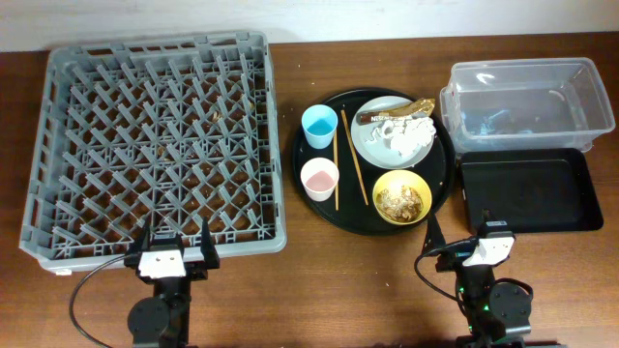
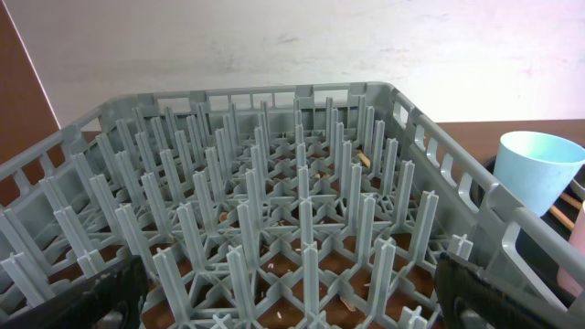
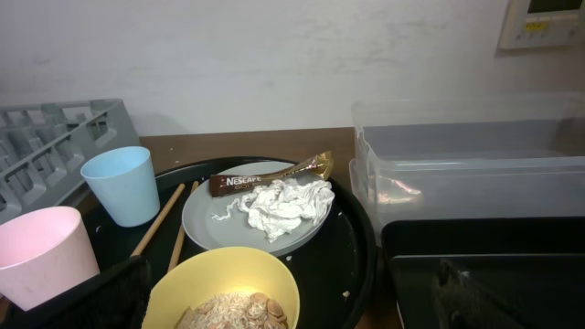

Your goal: Sort waste into correct bins and load items into the dishwasher rack

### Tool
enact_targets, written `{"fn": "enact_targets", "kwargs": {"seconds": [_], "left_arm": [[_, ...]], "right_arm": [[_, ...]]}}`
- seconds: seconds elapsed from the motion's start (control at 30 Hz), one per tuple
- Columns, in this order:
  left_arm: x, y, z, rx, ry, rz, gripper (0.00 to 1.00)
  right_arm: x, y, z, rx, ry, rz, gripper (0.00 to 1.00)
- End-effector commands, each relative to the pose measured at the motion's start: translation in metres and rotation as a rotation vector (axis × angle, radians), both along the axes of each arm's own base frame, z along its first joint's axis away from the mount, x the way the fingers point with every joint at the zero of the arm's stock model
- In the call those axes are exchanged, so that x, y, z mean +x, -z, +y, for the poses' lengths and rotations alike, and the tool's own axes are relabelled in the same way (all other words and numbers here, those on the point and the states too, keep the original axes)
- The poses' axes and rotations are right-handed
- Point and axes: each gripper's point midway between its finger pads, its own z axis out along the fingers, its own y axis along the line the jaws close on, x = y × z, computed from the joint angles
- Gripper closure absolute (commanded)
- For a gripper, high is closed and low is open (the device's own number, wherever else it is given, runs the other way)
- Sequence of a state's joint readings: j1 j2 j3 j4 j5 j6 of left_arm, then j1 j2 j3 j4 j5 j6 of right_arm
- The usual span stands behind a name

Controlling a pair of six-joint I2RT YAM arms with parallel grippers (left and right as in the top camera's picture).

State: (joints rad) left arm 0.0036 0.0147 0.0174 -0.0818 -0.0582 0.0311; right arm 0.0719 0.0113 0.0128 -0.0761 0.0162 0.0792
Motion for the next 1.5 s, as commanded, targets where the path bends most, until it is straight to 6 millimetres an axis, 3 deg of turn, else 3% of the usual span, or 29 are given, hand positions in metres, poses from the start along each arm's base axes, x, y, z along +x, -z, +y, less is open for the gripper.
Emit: {"fn": "enact_targets", "kwargs": {"seconds": [0.0,1.47], "left_arm": [[0.0001,0.0018,-0.0009,0.014,0.009,0.0,0.0],[0.0001,0.0018,-0.0009,0.014,0.009,0.0,0.0]], "right_arm": [[-0.0001,0.0037,0.0008,0.006,-0.004,0.008,0.01],[0.0001,0.0034,-0.0022,0.005,0.013,0.006,0.02]]}}
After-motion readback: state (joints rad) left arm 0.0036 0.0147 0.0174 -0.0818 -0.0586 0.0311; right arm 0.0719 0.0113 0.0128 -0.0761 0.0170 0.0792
